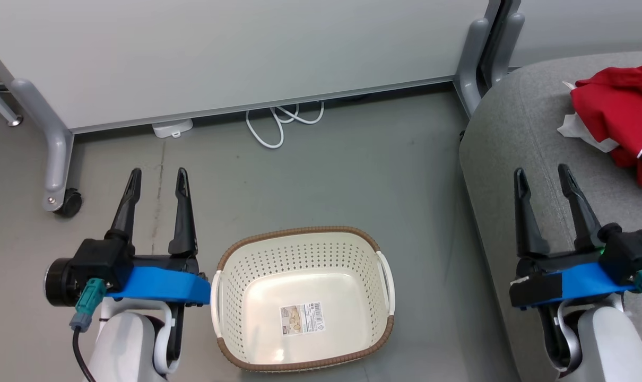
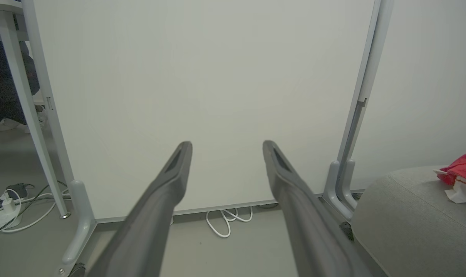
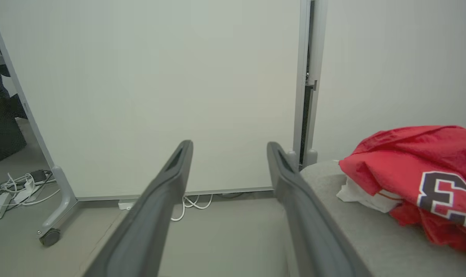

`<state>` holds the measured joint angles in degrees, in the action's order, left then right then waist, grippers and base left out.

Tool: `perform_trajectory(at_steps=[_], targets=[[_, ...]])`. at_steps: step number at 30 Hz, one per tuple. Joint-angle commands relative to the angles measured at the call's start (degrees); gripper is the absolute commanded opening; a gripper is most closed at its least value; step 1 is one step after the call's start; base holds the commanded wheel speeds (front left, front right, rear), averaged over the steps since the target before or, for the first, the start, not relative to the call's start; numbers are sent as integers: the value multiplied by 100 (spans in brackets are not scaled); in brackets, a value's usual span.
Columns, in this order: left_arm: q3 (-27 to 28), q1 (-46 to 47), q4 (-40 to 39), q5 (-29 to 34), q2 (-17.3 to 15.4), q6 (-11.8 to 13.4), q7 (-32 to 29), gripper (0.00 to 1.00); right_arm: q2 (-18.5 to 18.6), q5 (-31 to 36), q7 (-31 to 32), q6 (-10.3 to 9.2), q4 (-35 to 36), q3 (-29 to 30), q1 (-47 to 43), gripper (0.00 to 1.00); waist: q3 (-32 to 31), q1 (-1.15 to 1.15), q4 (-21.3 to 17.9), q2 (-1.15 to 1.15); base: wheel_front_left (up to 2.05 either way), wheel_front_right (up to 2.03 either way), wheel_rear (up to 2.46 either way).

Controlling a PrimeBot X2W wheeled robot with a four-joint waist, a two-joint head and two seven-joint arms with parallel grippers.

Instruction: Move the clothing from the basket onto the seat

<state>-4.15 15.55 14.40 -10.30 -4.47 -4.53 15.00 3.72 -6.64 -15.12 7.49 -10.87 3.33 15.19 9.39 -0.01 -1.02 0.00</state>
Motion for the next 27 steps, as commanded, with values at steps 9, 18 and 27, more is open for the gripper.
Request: perform_trajectory(at_steps=[9,18,27], targets=[[249,-394,105,135,140,-148,28,100,-73,-111,-4,1,-59,92,-501,100,-204,1,142,0,0,0,0],[218,-559,207,33,159,-194,28,100,-86,-154,-4,1,-175,61,-689,100,-409,1,240,0,0,0,0],[148,-625,260,28,160,-77,28,100,-89,-265,-4,1,-203,6,-748,100,-481,1,259,0,0,0,0]])
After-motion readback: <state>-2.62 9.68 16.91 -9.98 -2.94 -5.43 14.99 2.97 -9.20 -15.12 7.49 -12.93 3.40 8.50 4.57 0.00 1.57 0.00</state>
